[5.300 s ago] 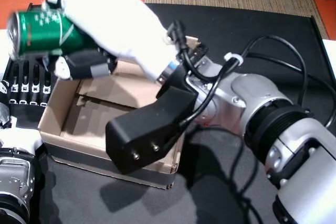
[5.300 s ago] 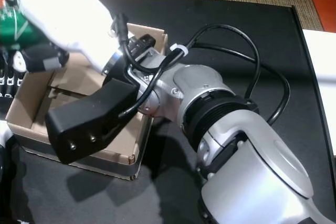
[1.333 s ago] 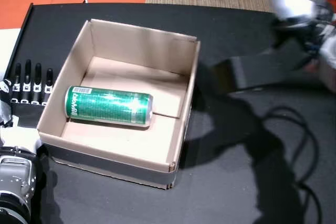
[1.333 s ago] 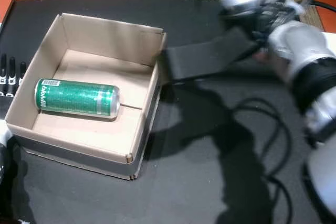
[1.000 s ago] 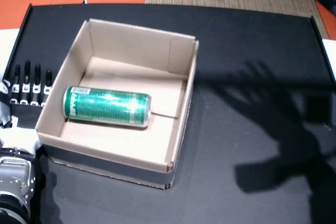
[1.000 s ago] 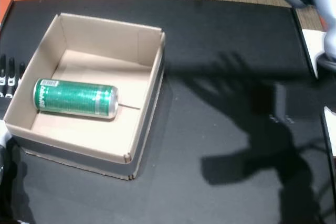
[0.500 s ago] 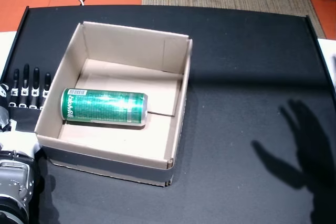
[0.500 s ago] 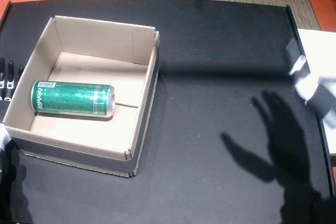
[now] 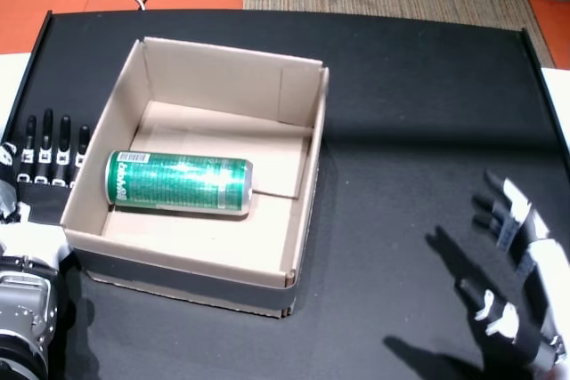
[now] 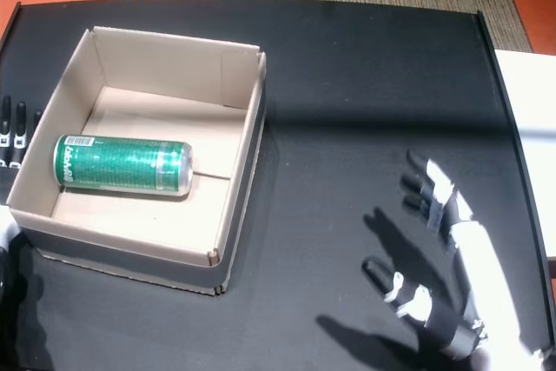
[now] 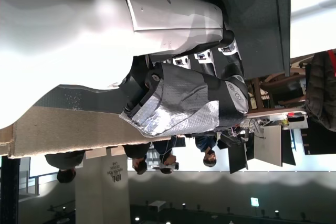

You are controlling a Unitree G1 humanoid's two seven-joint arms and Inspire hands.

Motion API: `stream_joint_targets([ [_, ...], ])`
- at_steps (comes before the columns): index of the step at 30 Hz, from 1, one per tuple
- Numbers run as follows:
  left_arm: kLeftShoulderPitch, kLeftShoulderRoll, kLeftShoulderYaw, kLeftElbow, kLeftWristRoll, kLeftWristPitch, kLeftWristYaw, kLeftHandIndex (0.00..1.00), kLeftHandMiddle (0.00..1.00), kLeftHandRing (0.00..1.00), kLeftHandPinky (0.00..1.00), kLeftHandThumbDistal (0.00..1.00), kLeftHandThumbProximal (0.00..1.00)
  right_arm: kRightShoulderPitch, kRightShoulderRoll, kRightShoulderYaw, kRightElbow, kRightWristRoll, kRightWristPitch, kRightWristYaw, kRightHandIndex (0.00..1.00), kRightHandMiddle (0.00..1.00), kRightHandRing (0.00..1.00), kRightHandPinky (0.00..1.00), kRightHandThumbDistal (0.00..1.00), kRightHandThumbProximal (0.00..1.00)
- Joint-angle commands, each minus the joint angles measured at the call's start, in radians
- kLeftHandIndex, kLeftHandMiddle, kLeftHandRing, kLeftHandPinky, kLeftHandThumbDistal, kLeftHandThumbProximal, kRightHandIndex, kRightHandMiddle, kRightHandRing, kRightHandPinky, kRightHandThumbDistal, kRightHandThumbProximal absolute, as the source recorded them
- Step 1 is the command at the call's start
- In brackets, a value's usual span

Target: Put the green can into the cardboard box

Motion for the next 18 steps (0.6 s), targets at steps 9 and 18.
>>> stream_joint_targets([
  [9, 0.053, 0.004, -0.003, 0.033, 0.013, 0.014, 0.038, 0.51, 0.53, 0.65, 0.79, 0.0, 0.54, 0.006, 0.213, -0.17, 0.223, 0.128, -0.07, 0.23, 0.89, 0.93, 0.95, 1.0, 1.0, 0.73],
  [18, 0.051, 0.01, 0.001, 0.031, 0.013, 0.017, 0.038, 0.53, 0.56, 0.7, 0.81, 0.0, 0.53, 0.038, 0.273, -0.269, 0.239, 0.073, -0.111, 0.207, 0.89, 0.93, 0.95, 0.99, 1.0, 0.71],
])
